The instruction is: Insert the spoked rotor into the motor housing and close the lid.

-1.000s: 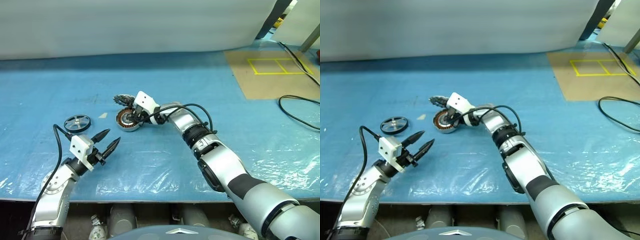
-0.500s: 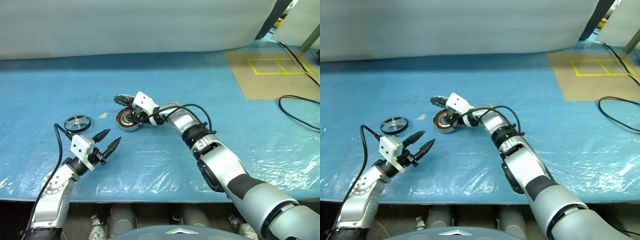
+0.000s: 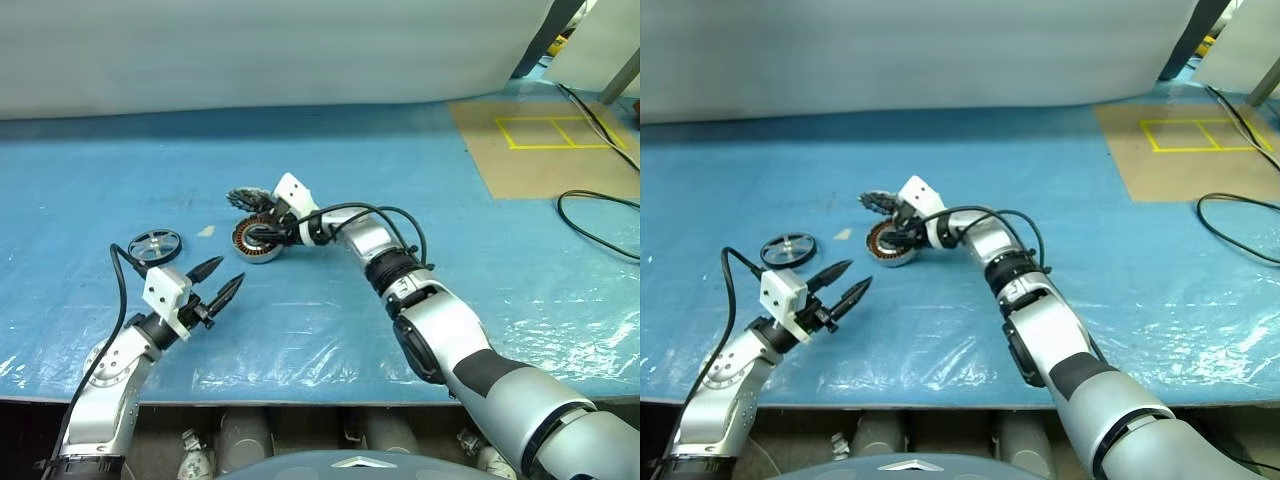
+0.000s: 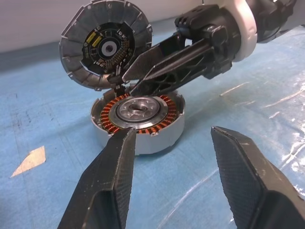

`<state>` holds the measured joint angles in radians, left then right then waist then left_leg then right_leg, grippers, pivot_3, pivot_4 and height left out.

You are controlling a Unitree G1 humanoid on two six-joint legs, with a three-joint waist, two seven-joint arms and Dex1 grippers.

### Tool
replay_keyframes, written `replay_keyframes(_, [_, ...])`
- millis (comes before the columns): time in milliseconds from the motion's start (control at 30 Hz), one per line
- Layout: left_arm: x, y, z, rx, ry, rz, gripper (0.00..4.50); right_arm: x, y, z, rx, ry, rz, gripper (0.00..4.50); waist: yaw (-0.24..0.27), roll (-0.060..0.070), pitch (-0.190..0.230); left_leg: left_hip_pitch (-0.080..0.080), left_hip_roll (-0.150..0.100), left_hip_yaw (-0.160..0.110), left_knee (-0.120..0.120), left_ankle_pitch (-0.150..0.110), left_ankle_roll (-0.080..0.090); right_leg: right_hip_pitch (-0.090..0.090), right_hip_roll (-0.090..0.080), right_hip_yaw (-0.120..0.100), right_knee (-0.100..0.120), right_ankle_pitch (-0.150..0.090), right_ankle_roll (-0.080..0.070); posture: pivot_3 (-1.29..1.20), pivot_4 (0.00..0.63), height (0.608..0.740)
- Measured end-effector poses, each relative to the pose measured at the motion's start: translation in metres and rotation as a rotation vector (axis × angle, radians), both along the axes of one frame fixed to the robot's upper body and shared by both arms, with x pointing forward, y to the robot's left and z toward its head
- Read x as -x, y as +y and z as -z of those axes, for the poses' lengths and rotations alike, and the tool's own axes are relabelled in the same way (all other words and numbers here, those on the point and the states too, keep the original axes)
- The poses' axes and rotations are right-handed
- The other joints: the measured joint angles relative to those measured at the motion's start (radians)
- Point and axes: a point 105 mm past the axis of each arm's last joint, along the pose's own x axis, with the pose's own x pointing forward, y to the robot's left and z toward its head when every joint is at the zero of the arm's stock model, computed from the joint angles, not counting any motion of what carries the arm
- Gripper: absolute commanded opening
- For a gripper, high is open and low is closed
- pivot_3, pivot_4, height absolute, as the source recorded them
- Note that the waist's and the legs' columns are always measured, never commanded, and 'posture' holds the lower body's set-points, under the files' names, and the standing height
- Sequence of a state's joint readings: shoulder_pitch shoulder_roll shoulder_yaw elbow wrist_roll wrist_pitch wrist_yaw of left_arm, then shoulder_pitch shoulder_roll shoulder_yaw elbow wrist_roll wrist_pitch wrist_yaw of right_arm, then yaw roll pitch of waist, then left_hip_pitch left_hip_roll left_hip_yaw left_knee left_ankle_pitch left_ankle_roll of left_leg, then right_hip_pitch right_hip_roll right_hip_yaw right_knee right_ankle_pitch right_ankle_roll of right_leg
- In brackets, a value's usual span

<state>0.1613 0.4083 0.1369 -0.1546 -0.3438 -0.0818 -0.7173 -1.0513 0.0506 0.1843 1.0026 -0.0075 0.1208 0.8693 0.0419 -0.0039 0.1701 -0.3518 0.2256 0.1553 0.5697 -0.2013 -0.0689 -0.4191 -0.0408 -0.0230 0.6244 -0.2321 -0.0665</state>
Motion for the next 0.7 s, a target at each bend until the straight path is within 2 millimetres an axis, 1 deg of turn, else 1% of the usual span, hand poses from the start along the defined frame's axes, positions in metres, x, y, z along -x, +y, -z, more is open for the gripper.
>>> replay_keyframes(33, [0.000,0.001,0.002,-0.001,0.004,-0.002,2.57,0.000,0.000,0.000,-0.003,0.000,0.002,2.06,0.000,0.000,0.000,0.000,0.000,0.000,0.000,0.000,0.000,0.000,0.000,0.000,0.000,0.000,0.000,0.00,0.150,0.740])
replay_keyframes(100, [0.000,0.003,0.007,-0.006,0.013,-0.004,2.57,0.000,0.000,0.000,-0.003,0.001,0.004,1.43,0.000,0.000,0.000,0.000,0.000,0.000,0.000,0.000,0.000,0.000,0.000,0.000,0.000,0.000,0.000,0.00,0.150,0.740])
replay_keyframes(133, [0.001,0.003,0.008,-0.008,0.014,-0.003,2.57,0.000,0.001,0.001,-0.002,0.002,0.004,1.00,0.000,0.000,0.000,0.000,0.000,0.000,0.000,0.000,0.000,0.000,0.000,0.000,0.000,0.000,0.000,0.00,0.150,0.740])
replay_keyframes(233, [0.001,0.003,0.009,-0.010,0.013,0.000,2.57,0.002,0.004,0.003,0.002,0.001,0.008,0.04,0.000,0.000,0.000,0.000,0.000,0.000,0.000,0.000,0.000,0.000,0.000,0.000,0.000,0.000,0.000,0.00,0.150,0.740])
replay_keyframes(333, [0.001,0.005,0.012,-0.011,0.020,-0.004,2.57,0.002,0.008,0.004,0.004,-0.008,0.018,0.04,0.000,0.000,0.000,0.000,0.000,0.000,0.000,0.000,0.000,0.000,0.000,0.000,0.000,0.000,0.000,0.00,0.150,0.740])
replay_keyframes(533, [0.001,0.004,0.012,-0.013,0.015,-0.001,2.57,0.003,0.013,0.014,0.029,-0.005,0.043,0.04,0.000,0.000,0.000,0.000,0.000,0.000,0.000,0.000,0.000,0.000,0.000,0.000,0.000,0.000,0.000,0.00,0.150,0.740])
replay_keyframes(700, [0.001,0.003,0.012,-0.013,0.017,0.002,2.57,0.005,0.017,0.016,0.048,-0.027,0.033,0.04,0.000,0.000,0.000,0.000,0.000,0.000,0.000,0.000,0.000,0.000,0.000,0.000,0.000,0.000,0.000,0.00,0.150,0.740])
